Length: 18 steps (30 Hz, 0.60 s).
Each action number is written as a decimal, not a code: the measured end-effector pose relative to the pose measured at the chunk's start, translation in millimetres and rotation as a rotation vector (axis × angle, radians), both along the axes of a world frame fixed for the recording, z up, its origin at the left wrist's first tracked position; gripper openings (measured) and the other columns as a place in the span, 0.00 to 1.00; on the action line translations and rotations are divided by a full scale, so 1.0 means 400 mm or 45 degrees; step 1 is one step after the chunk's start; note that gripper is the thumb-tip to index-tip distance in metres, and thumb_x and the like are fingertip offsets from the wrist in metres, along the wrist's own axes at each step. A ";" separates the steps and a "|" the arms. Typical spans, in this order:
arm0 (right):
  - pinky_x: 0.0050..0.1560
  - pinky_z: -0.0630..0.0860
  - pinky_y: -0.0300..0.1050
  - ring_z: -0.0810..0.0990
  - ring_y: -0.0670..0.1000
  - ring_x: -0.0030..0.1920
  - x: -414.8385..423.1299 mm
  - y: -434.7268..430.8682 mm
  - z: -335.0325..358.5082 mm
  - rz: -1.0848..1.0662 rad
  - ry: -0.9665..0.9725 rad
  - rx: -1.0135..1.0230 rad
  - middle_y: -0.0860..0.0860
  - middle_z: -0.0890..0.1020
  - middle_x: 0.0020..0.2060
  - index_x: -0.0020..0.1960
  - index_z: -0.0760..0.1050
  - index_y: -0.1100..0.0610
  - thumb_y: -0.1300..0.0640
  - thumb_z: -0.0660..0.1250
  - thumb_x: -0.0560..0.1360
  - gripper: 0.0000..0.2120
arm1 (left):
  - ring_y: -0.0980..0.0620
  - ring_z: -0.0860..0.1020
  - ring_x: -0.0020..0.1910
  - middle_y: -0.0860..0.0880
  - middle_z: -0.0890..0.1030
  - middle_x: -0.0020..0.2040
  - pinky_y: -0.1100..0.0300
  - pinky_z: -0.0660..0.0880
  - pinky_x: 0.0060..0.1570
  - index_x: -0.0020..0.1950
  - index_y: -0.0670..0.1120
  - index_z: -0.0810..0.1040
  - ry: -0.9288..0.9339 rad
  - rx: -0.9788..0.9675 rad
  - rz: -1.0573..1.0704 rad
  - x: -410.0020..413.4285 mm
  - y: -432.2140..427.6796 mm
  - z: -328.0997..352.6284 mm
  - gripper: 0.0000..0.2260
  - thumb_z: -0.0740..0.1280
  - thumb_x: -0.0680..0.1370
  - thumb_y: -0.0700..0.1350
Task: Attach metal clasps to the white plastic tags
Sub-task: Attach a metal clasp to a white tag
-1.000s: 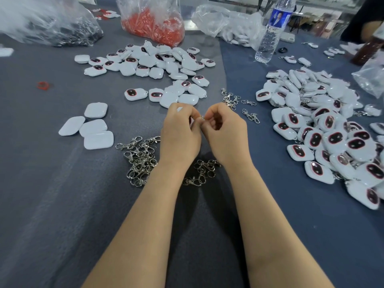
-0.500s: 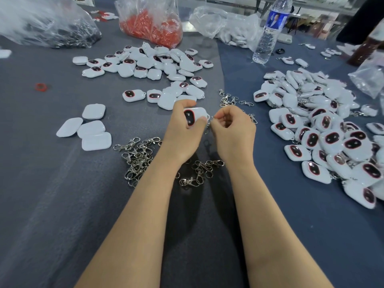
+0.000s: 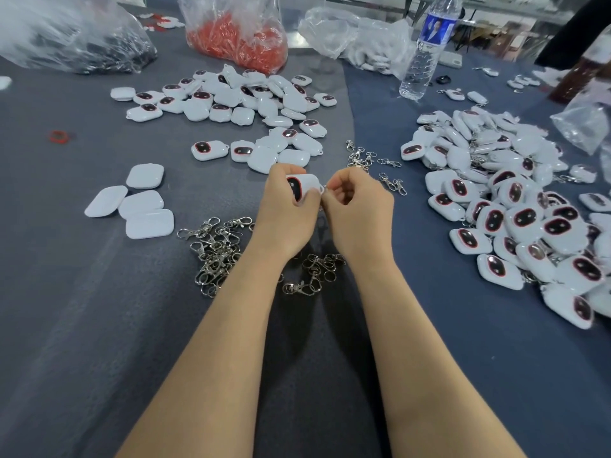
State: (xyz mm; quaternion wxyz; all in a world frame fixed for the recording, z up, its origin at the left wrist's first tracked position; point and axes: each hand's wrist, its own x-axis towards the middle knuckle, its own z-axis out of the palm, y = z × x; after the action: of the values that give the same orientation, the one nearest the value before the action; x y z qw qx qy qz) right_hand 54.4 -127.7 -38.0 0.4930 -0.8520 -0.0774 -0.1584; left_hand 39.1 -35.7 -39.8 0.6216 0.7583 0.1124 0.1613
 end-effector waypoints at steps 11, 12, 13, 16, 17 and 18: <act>0.44 0.73 0.50 0.74 0.53 0.42 -0.007 0.011 0.002 0.030 -0.076 -0.213 0.52 0.78 0.39 0.43 0.74 0.58 0.64 0.65 0.74 0.03 | 0.50 0.77 0.49 0.44 0.76 0.54 0.58 0.75 0.50 0.58 0.46 0.68 -0.026 0.055 0.031 0.006 0.007 -0.006 0.12 0.64 0.76 0.39; 0.45 0.73 0.50 0.74 0.53 0.42 -0.010 0.012 0.003 0.035 -0.106 -0.197 0.52 0.78 0.40 0.44 0.75 0.58 0.65 0.64 0.74 0.03 | 0.55 0.77 0.45 0.47 0.76 0.51 0.62 0.75 0.45 0.57 0.46 0.69 -0.017 -0.018 0.044 0.008 0.008 -0.007 0.11 0.64 0.76 0.39; 0.46 0.73 0.50 0.74 0.53 0.43 -0.011 0.013 0.005 0.044 -0.131 -0.183 0.52 0.78 0.40 0.44 0.75 0.59 0.66 0.64 0.73 0.04 | 0.58 0.77 0.41 0.48 0.77 0.48 0.64 0.76 0.40 0.56 0.46 0.69 0.014 -0.164 0.042 0.008 0.008 -0.005 0.10 0.64 0.76 0.38; 0.47 0.74 0.51 0.75 0.54 0.43 -0.013 0.015 0.009 0.097 -0.137 -0.141 0.54 0.78 0.41 0.45 0.77 0.61 0.67 0.64 0.73 0.05 | 0.56 0.77 0.37 0.49 0.76 0.44 0.63 0.78 0.36 0.54 0.45 0.71 0.132 -0.587 0.005 0.005 0.009 0.006 0.08 0.63 0.76 0.36; 0.46 0.74 0.51 0.76 0.54 0.43 -0.012 0.015 0.008 0.108 -0.119 -0.126 0.54 0.79 0.41 0.45 0.77 0.61 0.67 0.64 0.73 0.05 | 0.55 0.77 0.37 0.49 0.76 0.44 0.62 0.78 0.36 0.53 0.45 0.71 0.143 -0.596 0.008 0.003 0.010 0.007 0.08 0.63 0.76 0.36; 0.46 0.74 0.50 0.76 0.53 0.42 -0.011 0.014 0.006 0.114 -0.095 -0.115 0.54 0.79 0.40 0.45 0.77 0.60 0.66 0.64 0.73 0.04 | 0.55 0.77 0.38 0.49 0.76 0.44 0.60 0.79 0.38 0.53 0.45 0.71 0.131 -0.522 0.028 0.003 0.011 0.006 0.08 0.63 0.76 0.36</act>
State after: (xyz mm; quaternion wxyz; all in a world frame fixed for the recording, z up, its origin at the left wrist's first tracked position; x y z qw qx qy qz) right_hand 50.1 -122.0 -35.8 0.4572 -0.8626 -0.1408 -0.1644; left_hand 40.2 -31.4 -37.2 0.7546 0.6219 0.1827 0.1026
